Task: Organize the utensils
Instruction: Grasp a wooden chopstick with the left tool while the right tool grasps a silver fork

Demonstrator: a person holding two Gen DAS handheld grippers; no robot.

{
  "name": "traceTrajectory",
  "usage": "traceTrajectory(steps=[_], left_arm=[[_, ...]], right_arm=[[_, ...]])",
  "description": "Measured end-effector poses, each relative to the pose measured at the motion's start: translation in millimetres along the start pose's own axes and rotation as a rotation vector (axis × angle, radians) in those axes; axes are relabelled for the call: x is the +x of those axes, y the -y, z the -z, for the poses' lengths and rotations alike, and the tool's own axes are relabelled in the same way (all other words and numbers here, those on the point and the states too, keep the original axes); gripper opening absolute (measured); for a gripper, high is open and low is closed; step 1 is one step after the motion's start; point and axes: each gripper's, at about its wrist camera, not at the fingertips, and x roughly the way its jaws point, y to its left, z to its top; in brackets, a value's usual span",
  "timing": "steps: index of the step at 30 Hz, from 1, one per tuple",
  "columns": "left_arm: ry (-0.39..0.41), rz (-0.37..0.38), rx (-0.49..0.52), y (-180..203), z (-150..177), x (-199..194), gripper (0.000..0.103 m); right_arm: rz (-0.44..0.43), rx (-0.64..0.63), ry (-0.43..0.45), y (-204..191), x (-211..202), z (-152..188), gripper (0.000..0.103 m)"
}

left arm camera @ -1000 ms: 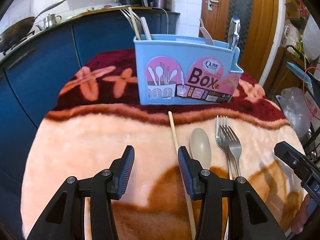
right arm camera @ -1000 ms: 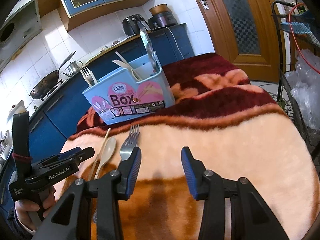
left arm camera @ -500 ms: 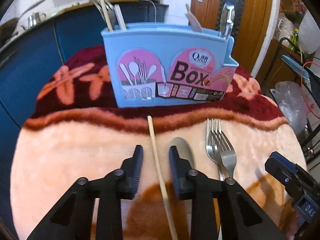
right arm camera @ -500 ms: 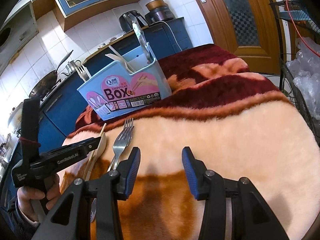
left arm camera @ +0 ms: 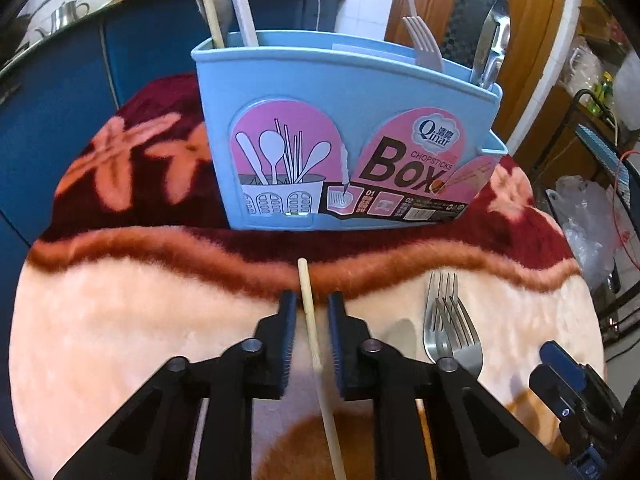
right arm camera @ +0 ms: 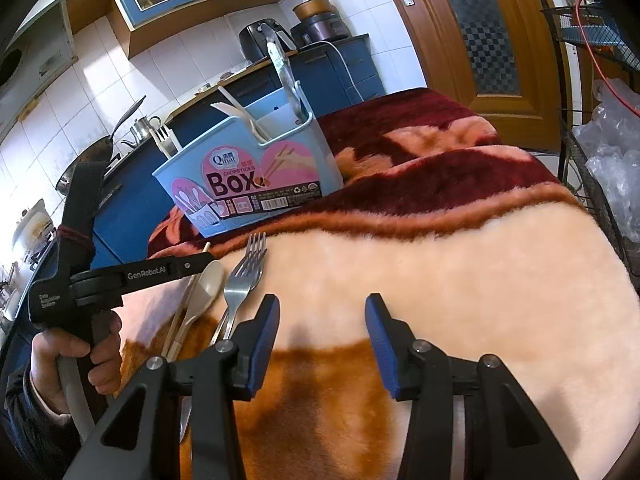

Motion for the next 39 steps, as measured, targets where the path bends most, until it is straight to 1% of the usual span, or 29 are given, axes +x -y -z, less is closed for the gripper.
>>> traceTrajectory(steps=[1,4,7,9,14,18,21,28,33,34,35,36,37,38,39], left_arm=[[0.002,0.006,-0.002,0.2,1.0,-0.5,0.007],[0.018,0.042,-0.025,-4.8,4.4,-7.0,0.004],[0.045,0.059,-0.057,-13.9,8.4,-17.2,0.004],[0.087,0.068,-0.081,-22.4,12.3,-30.2,0.004],[0.178,0.048,-0.112,-37.6,21.7,-58.0,0.004],[0.257,0.017,-0.105,-45.2,29.3,-79.5,0.004],[0.292,0.012,-0.104,-49.1,33.7,-89.3,0.004],[0.322,0.025,-0.112,-54.6,41.2,-98.9,0.004],[0.334,0.044,-0.119,-58.0,43.7,-101.6,0.004],[0.335,0.046,-0.120,-58.2,44.3,-102.1,0.004],[0.336,0.047,-0.121,-58.5,44.4,-102.4,0.004],[0.338,0.050,-0.121,-58.7,44.5,-102.7,0.004],[0.339,0.051,-0.122,-58.5,44.6,-103.0,0.004],[0.340,0.052,-0.123,-58.5,44.8,-103.4,0.004],[0.340,0.054,-0.124,-58.5,45.1,-103.7,0.004]], right_arm=[[0.004,-0.001,-0.001,-0.5,0.3,0.1,0.048],[0.015,-0.008,-0.005,-1.7,1.0,-0.3,0.048],[0.030,-0.017,-0.011,-3.9,1.2,-0.7,0.048],[0.037,-0.020,-0.014,-6.1,1.0,-1.1,0.048],[0.012,-0.034,-0.030,-17.7,2.2,-3.2,0.048],[-0.003,-0.069,-0.051,-35.5,8.6,-5.3,0.048],[-0.010,-0.097,-0.080,-49.2,19.3,-7.4,0.048],[0.008,-0.128,-0.143,-64.1,44.9,-15.8,0.048],[-0.056,-0.089,-0.174,-60.8,51.3,-23.9,0.048],[-0.063,-0.079,-0.180,-59.7,52.4,-24.5,0.047],[-0.067,-0.074,-0.184,-58.7,53.0,-25.1,0.043],[-0.066,-0.070,-0.188,-57.6,54.0,-25.3,0.035],[-0.057,-0.071,-0.189,-57.1,54.2,-25.1,0.029],[-0.051,-0.078,-0.187,-57.5,53.6,-24.6,0.027],[-0.052,-0.079,-0.184,-58.4,53.3,-24.1,0.026]])
